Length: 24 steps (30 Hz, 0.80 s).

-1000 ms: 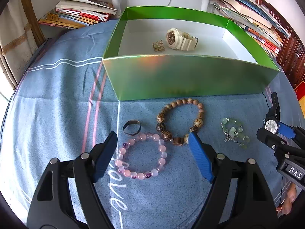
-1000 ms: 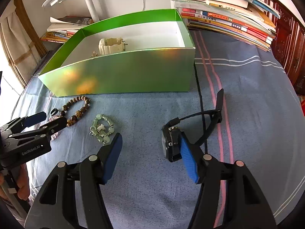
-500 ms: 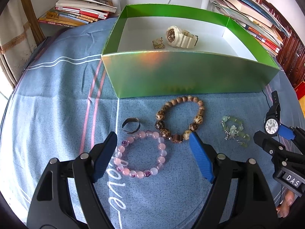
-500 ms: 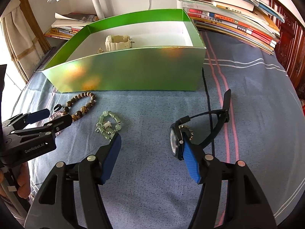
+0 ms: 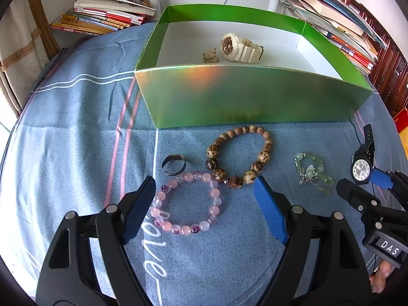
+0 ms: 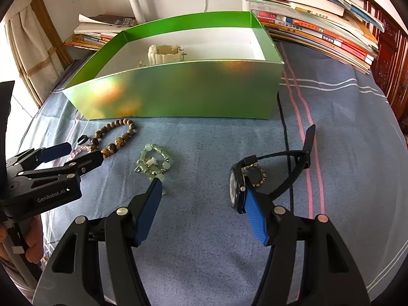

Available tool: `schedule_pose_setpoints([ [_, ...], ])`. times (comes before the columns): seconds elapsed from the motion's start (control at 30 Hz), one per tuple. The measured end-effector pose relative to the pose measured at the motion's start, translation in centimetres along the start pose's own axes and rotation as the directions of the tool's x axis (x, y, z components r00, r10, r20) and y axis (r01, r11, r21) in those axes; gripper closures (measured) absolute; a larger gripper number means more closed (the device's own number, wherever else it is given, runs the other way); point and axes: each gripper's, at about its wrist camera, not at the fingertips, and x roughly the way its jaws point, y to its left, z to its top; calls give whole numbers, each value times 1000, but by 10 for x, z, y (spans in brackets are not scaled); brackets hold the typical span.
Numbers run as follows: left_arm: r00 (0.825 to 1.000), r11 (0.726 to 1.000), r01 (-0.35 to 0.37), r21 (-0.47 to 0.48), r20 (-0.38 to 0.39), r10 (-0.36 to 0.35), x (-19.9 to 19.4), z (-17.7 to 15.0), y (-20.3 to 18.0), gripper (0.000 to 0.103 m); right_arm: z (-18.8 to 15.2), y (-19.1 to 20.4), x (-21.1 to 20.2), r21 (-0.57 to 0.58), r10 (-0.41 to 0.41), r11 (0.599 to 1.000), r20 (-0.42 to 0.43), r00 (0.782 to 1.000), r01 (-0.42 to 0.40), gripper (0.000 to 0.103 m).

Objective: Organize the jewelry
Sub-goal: 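Close the right gripper on the black watch strap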

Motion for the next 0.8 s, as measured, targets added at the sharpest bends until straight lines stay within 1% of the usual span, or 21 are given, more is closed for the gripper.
schedule_pose_setpoints([
  [0.1, 1000, 1000, -1, -1, 0, 1, 0, 0, 0, 24, -1, 3, -1, -9, 15, 1000, -3, 1000, -15, 41],
  [0.3, 1000, 1000, -4, -9, 5, 4, -6, -2, 7, 23, -2, 1, -2, -22, 5, 1000, -7, 1000, -5, 41],
  [0.5, 1000, 1000, -10, -26, 23, 11, -16, -6, 19, 23, -4, -20, -19, 19, -48, 999, 27, 998, 47, 41],
  [0.6, 999, 999, -15, -36, 29, 16, -18, -6, 24, 22, -5, -31, -22, 46, -88, 995, 26, 996, 87, 41],
  [0.7, 999, 999, -20, -45, 25, 21, -18, -9, 29, 22, -6, -39, -20, 66, -89, 994, 19, 996, 87, 41],
  [0.8, 1000, 998, -27, -54, 12, 27, -15, -11, 34, 22, -5, -34, -17, 54, -85, 995, 16, 996, 84, 41],
])
